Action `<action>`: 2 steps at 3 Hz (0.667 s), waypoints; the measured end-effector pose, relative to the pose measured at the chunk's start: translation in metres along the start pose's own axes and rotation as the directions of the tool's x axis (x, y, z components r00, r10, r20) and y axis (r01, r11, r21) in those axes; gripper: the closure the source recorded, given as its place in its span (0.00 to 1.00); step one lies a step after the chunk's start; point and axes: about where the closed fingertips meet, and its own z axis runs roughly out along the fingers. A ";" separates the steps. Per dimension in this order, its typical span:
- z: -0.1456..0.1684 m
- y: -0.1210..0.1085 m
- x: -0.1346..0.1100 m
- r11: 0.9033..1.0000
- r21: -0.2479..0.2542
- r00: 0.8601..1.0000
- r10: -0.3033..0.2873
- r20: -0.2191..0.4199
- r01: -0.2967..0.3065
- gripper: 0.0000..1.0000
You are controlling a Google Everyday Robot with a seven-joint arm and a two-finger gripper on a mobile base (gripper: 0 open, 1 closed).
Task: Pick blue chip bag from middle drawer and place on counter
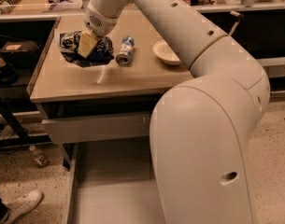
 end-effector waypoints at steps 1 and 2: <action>0.018 -0.007 0.005 0.999 -0.013 0.999 0.042 -0.015 -0.042 1.00; 0.032 -0.013 0.004 0.996 -0.016 0.996 0.084 -0.025 -0.084 1.00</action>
Offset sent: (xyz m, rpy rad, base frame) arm 0.0278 0.0121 -0.0347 -0.0051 0.0915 -0.1112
